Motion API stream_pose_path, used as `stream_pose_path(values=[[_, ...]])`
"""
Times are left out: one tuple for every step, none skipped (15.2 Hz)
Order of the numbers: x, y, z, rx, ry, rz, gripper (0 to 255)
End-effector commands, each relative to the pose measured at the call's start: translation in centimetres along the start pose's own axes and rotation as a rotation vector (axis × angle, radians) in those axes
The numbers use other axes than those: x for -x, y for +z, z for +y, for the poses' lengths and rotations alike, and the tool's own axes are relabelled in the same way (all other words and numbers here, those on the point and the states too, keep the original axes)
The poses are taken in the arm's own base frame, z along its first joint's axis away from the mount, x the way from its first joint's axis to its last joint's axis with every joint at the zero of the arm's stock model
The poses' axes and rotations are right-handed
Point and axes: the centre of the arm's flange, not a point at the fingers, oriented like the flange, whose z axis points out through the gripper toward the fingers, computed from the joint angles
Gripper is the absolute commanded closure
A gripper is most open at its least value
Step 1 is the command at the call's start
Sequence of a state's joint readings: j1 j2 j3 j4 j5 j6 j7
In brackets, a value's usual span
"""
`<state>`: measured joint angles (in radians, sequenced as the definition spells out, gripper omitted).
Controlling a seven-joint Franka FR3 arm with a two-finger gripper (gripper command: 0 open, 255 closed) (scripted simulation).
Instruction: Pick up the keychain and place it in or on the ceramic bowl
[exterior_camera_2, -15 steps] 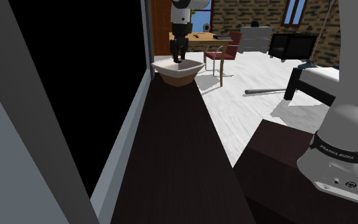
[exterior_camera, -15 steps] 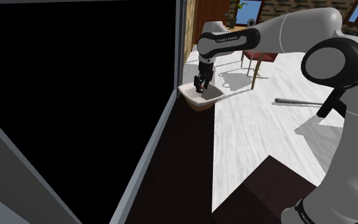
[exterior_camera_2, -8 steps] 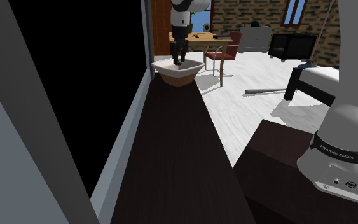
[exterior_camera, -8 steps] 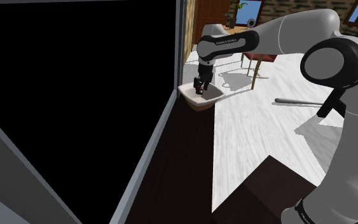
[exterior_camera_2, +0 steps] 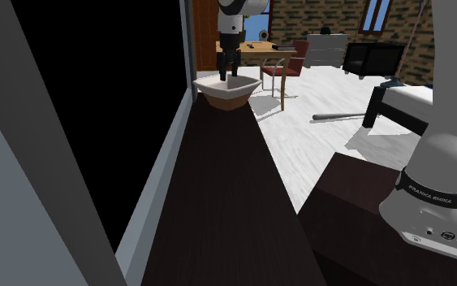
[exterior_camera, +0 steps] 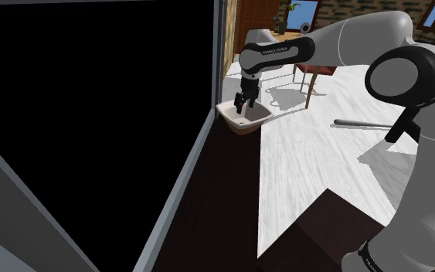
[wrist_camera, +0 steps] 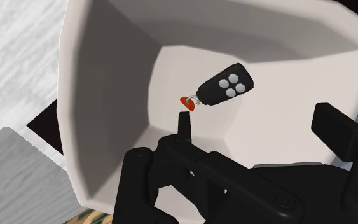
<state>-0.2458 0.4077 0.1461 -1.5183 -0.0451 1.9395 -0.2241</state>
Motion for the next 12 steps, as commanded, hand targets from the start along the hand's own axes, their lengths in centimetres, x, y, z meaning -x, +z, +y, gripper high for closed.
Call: stream_pose_path(values=[[0.0, -1.3, 0.0, 0.000, 0.000, 0.000, 0], [0.0, -2.6, 0.0, 0.000, 0.000, 0.000, 0], [0.0, -4.0, 0.0, 0.000, 0.000, 0.000, 0], [0.0, -5.0, 0.0, 0.000, 0.000, 0.000, 0], [0.0, -5.0, 0.0, 0.000, 0.000, 0.000, 0], [0.0, -5.0, 0.0, 0.000, 0.000, 0.000, 0], [0.0, -5.0, 0.0, 0.000, 0.000, 0.000, 0], [0.0, -5.0, 0.0, 0.000, 0.000, 0.000, 0], [0.0, -5.0, 0.0, 0.000, 0.000, 0.000, 0], [0.0, -5.0, 0.0, 0.000, 0.000, 0.000, 0], [0.0, -5.0, 0.0, 0.000, 0.000, 0.000, 0], [0.0, -5.0, 0.0, 0.000, 0.000, 0.000, 0]])
